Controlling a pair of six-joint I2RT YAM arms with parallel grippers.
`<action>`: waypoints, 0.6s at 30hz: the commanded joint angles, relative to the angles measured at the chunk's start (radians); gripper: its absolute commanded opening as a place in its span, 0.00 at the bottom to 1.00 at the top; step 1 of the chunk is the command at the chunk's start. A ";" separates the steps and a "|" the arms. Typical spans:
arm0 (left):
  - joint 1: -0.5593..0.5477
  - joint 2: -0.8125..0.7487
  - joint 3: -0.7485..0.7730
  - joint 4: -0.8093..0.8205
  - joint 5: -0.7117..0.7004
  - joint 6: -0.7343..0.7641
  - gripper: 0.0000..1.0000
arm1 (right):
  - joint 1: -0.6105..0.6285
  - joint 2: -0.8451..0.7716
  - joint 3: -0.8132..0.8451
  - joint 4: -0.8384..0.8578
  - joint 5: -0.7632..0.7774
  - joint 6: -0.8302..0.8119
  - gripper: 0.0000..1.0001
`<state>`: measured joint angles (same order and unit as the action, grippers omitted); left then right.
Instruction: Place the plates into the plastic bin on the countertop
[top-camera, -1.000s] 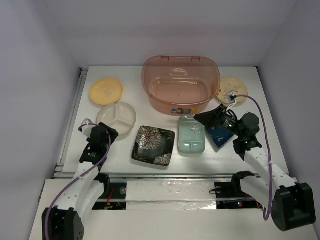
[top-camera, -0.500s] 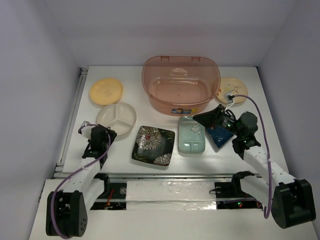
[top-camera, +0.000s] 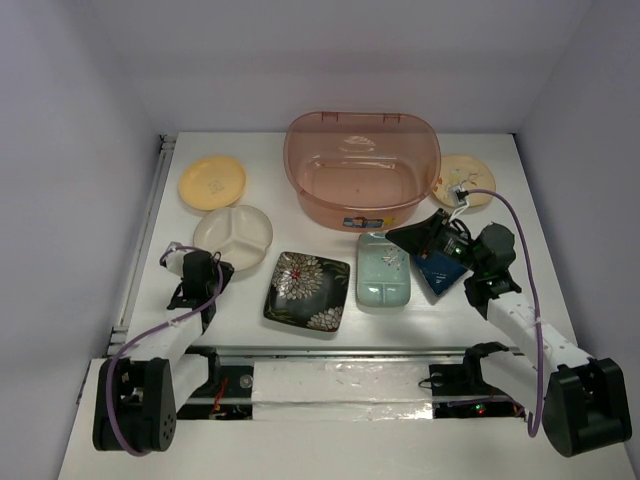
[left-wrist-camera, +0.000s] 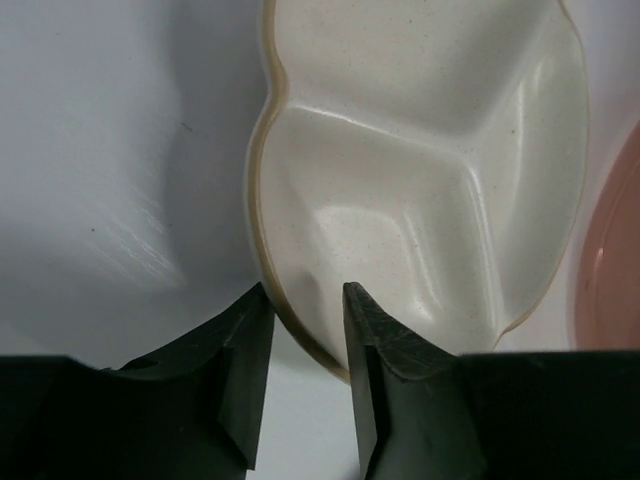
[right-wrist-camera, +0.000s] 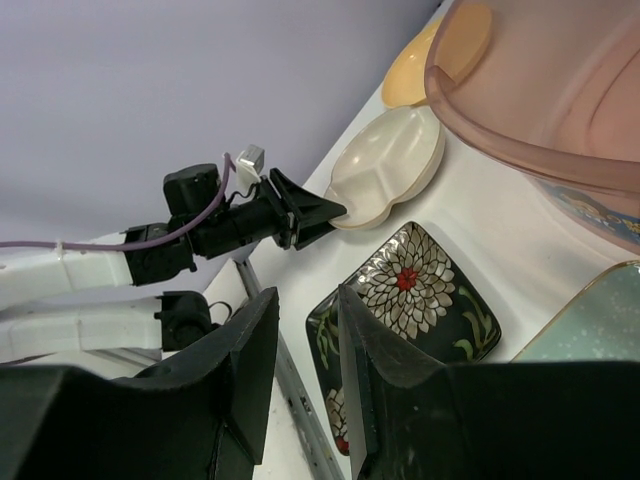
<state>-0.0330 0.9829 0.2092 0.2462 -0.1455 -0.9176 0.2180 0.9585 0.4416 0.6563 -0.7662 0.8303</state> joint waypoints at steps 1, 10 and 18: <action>0.010 0.016 -0.005 0.064 0.029 -0.003 0.29 | 0.011 -0.001 0.003 0.032 0.007 -0.020 0.36; 0.010 -0.053 -0.001 -0.021 0.015 0.010 0.00 | 0.011 -0.007 0.014 -0.020 0.027 -0.048 0.36; 0.010 -0.264 0.013 -0.139 -0.034 0.022 0.00 | 0.011 0.000 0.017 -0.023 0.025 -0.051 0.36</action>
<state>-0.0193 0.8215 0.2047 0.0914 -0.1520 -0.9222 0.2180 0.9585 0.4416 0.6128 -0.7483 0.8009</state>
